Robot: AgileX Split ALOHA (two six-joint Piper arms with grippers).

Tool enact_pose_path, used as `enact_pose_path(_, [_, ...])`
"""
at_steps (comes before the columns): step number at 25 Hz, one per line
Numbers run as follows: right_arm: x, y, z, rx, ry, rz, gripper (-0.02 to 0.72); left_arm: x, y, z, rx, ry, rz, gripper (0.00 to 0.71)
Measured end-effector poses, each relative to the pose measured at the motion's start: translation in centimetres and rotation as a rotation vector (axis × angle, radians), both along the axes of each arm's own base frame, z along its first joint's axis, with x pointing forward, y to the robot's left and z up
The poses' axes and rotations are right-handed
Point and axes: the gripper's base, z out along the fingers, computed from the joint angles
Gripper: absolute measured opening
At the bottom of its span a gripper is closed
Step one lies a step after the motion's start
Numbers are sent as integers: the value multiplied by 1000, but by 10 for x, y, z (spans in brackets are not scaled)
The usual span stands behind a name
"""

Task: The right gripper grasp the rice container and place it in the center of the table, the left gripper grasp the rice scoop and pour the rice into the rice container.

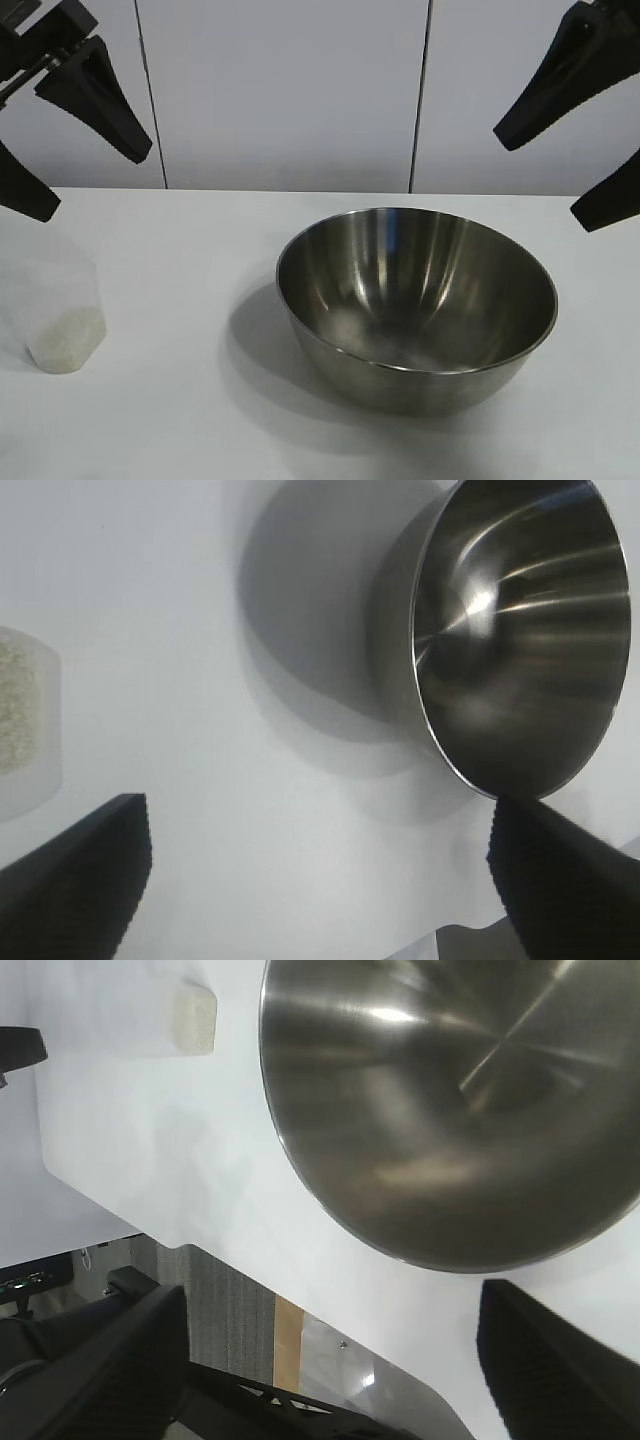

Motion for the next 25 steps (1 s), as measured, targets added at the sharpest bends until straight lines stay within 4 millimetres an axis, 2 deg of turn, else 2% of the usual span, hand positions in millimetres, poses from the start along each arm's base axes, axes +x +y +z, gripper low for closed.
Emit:
enact_pose_path(4, [0, 0, 1, 1, -1, 3, 545, 0, 0, 0, 0, 0, 0, 657])
enact_pose_path(7, [2, -1, 10, -23, -22, 31, 545, 0, 0, 0, 0, 0, 0, 657])
enact_pose_path(12, [11, -15, 32, -221, -93, 57, 545, 0, 0, 0, 0, 0, 0, 657])
enact_pose_path(16, [11, -26, 32, -355, -88, 54, 545, 0, 0, 0, 0, 0, 0, 657])
enact_pose_path(21, [14, -29, 15, -385, -110, 7, 545, 0, 0, 0, 0, 0, 0, 657])
enact_pose_path(25, [19, -30, -23, -383, -43, -17, 545, 0, 0, 0, 0, 0, 0, 657])
